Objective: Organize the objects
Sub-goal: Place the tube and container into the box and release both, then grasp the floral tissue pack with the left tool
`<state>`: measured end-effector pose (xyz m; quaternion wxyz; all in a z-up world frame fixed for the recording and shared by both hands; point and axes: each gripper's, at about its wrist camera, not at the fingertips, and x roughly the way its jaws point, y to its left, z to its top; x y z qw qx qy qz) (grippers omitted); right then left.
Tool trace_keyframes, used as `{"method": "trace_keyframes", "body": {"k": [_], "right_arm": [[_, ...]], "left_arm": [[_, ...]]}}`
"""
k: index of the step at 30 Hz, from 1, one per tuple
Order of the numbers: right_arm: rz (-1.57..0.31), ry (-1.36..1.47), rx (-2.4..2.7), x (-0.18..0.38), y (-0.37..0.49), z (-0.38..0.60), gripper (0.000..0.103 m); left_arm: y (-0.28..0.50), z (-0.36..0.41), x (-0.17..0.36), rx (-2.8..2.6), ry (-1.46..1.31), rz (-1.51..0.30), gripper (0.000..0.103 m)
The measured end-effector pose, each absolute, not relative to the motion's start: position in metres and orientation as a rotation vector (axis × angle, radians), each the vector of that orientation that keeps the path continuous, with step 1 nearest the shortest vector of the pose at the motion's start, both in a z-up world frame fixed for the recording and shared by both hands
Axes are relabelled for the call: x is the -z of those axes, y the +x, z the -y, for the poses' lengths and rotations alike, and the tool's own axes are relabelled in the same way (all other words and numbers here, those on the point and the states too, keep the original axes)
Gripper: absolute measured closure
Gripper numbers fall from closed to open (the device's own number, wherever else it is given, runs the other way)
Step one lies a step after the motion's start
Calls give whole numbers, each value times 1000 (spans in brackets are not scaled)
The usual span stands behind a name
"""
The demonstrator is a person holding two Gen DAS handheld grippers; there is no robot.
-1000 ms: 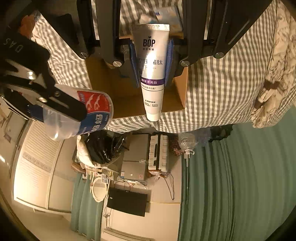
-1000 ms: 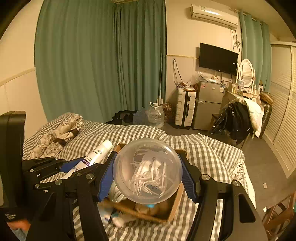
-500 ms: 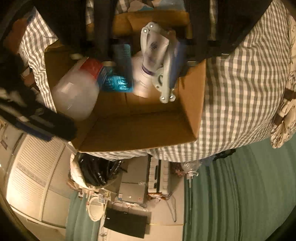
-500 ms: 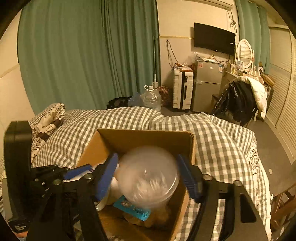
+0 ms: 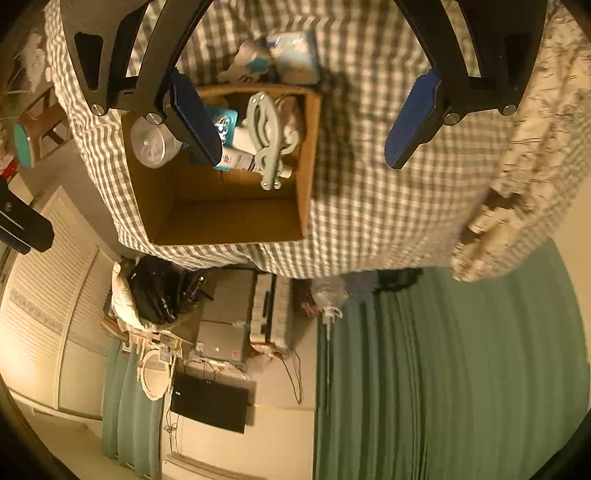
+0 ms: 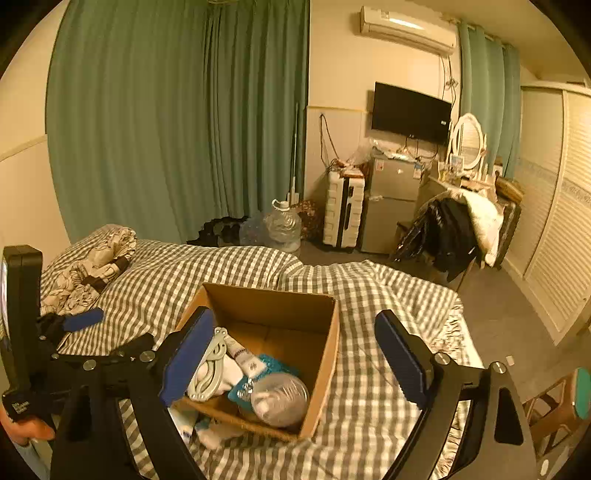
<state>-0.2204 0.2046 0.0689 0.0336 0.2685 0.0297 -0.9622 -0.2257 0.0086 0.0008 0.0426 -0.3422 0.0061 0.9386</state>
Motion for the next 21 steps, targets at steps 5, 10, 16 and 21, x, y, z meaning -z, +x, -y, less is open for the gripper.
{"method": "trace_keyframes", "body": {"k": [5,10,16,21], "right_arm": [[-108,831,2974,-73,-180,-204,11],[-112,873,3006,-52,-150,-198,9],[-135,878,3000,-8,-144,-183,9],[-91,1008,2970,41,-155,-179,9]], "left_arm": [[-190,-4,-14,-2924,-983,-31,3],[-167,-4,-1,-2950,-979,-17,1],[-159,-2,38,-2990,-1048,-35,1],[-161,-1,82,-2967,-1182,-85,1]]}}
